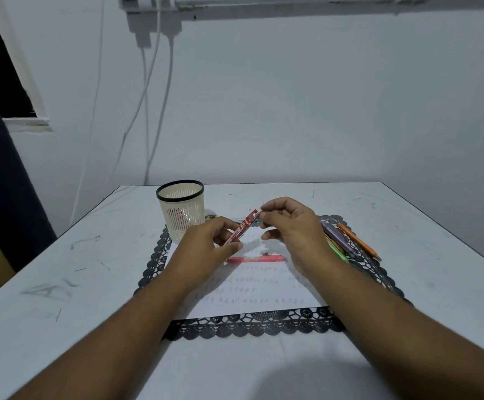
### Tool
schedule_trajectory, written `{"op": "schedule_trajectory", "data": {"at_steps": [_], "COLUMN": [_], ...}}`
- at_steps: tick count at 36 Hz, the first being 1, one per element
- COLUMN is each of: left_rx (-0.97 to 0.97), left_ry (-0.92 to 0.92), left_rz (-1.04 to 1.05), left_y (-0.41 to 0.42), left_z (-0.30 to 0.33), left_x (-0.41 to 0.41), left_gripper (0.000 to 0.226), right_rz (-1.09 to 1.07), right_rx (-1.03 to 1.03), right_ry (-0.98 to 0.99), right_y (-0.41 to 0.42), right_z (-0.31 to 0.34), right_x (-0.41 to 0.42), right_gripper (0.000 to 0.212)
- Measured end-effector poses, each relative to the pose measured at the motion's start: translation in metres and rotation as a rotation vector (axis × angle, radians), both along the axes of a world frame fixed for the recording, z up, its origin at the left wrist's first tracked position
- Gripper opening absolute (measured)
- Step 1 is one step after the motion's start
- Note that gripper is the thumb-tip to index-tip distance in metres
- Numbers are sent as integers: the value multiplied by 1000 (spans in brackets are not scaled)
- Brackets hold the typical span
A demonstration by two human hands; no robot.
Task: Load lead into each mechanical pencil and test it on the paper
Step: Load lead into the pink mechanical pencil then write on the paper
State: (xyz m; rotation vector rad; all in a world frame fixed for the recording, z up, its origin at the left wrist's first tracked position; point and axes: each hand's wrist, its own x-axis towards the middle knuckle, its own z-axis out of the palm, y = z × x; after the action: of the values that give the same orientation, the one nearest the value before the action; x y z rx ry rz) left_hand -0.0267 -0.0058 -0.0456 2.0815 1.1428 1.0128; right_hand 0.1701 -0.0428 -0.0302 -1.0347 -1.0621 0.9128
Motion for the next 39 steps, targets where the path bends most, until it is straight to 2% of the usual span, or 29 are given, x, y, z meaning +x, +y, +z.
{"op": "schedule_trajectory", "data": {"at_steps": [10,24,39], "left_rx": [5,2,-12], "left_ry": [-2,6,3], "left_rz": [4,3,-9], "left_y": [1,1,-2], "left_z": [-1,-2,0], "left_x": [-1,0,0], "left_gripper": [24,25,23], "right_rz": [1,-53,-73], "right_rx": [9,-7,-13], "right_ry": [8,4,11], "right_y": [2,0,0], "right_z": [0,0,2], "right_x": [1,2,2], "right_gripper": [14,4,7]}}
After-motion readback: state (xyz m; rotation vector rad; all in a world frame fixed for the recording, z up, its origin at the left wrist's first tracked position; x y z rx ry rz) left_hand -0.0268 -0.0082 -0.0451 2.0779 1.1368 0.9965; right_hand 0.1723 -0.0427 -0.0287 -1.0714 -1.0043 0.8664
